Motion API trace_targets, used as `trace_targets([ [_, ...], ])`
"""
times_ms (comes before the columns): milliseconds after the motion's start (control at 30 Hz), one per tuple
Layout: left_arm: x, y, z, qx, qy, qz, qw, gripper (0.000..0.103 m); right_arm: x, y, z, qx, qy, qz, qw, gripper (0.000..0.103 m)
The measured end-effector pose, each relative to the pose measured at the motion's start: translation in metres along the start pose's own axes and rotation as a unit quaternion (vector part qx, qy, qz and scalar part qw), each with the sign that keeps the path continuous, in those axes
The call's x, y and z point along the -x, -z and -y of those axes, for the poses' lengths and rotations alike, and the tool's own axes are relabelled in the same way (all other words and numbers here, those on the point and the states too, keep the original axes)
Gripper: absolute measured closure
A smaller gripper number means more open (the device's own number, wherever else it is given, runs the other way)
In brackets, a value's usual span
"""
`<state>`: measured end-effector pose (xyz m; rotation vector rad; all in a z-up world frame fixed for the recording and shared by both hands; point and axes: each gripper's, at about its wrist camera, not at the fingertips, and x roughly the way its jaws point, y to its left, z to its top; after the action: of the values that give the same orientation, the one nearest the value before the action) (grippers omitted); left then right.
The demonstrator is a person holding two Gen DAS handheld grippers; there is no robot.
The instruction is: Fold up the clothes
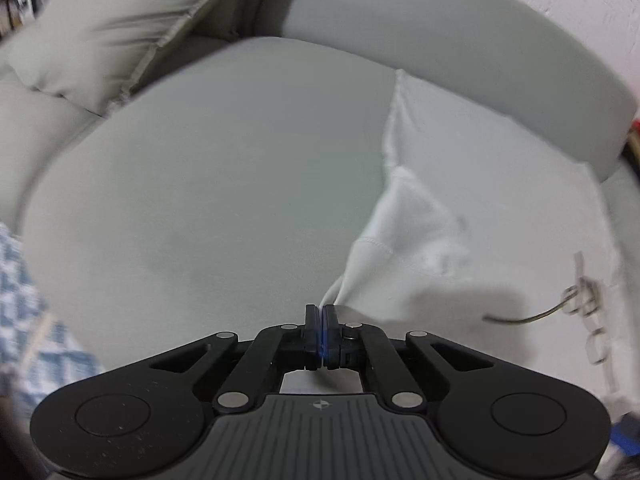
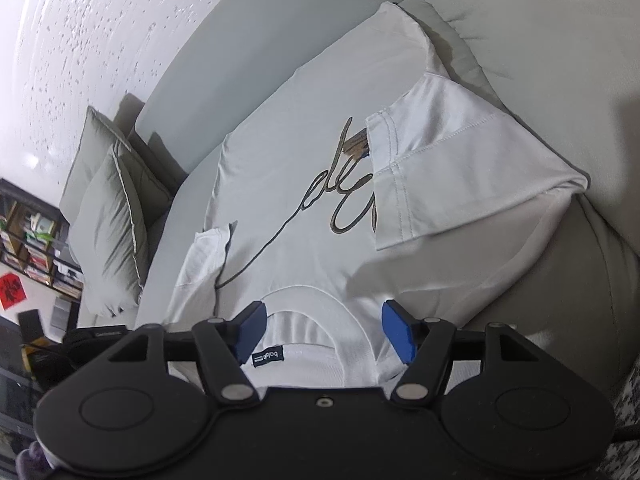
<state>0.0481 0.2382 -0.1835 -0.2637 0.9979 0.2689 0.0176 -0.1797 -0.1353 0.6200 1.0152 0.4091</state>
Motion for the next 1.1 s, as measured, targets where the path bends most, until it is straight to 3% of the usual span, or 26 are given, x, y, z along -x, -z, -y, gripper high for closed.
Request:
trace_targets([
  [100,0.004,0.008,-0.001,-0.015,-0.011,-0.008,0.9998,0.101,-0.002,0.000,-0.007,0.020,0.010,-0.002,1.000,0.036],
  [267,0.030,0.010,-0.008,-0.020,-0.017,0.028,0.9993,0.099,-0.001,0.001,-0.015,0.051,0.024,-0.006,0.998,0.034],
  [400,0.033,-0.007,-0.003,-0.028,-0.006,0.051,0.9983,0.098,-0.003,0.001,-0.017,0.055,0.030,-0.007,0.998,0.033],
  [533,0.017,-0.021,0.012,-0.031,0.018,0.051,0.9980,0.097,-0.001,0.002,-0.019,0.056,0.033,-0.005,0.998,0.033],
  [600,0.007,-0.025,0.018,-0.026,0.040,0.050,0.9976,0.097,0.000,0.002,-0.019,0.057,0.034,-0.002,0.998,0.038],
  [667,-0.004,-0.029,0.023,-0.020,0.063,0.049,0.9966,0.096,0.002,0.002,-0.018,0.059,0.038,-0.001,0.998,0.054],
  [733,-0.021,-0.029,0.029,-0.036,0.052,0.026,0.9977,0.094,0.003,0.001,-0.016,0.055,0.042,-0.002,0.998,0.059],
  [867,-0.032,-0.017,0.029,-0.056,-0.046,-0.035,0.9968,0.092,0.008,0.000,-0.014,0.054,0.046,-0.004,0.997,0.059],
  [1000,-0.007,-0.008,0.003,-0.055,-0.131,-0.037,0.9892,0.089,0.024,-0.010,-0.008,0.056,0.043,0.007,0.998,0.059],
  [1100,0.009,-0.007,-0.013,-0.035,-0.115,-0.003,0.9927,0.091,0.032,-0.029,-0.002,0.067,0.058,0.030,0.996,0.059],
])
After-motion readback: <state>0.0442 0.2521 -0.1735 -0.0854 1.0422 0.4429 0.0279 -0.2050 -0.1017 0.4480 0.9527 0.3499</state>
